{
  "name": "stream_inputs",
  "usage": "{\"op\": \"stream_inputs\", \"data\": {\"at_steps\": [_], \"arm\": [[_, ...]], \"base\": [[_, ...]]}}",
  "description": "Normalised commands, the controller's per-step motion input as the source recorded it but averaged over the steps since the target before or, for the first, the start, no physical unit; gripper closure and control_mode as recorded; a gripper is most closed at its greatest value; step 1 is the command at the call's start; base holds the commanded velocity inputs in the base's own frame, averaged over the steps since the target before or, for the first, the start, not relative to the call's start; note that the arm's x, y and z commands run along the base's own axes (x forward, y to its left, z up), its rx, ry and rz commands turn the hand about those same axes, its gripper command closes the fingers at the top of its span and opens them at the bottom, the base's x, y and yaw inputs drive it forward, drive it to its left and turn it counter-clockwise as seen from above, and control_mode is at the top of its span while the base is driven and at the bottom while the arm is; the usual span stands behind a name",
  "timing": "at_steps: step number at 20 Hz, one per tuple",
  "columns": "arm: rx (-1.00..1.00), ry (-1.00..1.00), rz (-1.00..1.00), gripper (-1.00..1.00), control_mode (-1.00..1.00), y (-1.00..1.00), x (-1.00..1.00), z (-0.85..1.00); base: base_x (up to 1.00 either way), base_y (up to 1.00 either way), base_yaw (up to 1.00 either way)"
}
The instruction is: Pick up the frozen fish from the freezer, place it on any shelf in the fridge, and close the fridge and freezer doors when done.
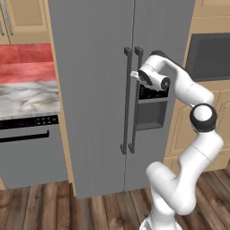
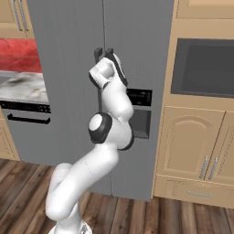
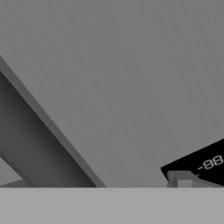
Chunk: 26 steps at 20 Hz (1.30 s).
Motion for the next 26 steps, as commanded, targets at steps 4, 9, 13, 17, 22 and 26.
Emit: {"op": "stream_inputs", "data": {"at_steps": [4,9,13,17,22,26], "arm": [[0.00,0.00,0.00,-1.00,-1.00,0.00,0.00,0.00],[0.00,0.01,0.00,-1.00,-1.00,0.00,0.02,0.00],[-0.01,0.00,0.00,-1.00,-1.00,0.00,0.06,0.00],[0.00,0.00,0.00,-1.00,-1.00,0.00,0.08,0.00],[-0.03,0.00,0.00,-1.00,-1.00,0.11,0.02,0.00],[-0.20,-0.01,-0.10,-1.00,-1.00,0.68,0.33,-0.03]], "base": [[0.00,0.00,0.00],[0.00,0.00,0.00],[0.00,0.00,0.00],[0.00,0.00,0.00],[0.00,0.00,0.00],[0.00,0.00,0.00]]}}
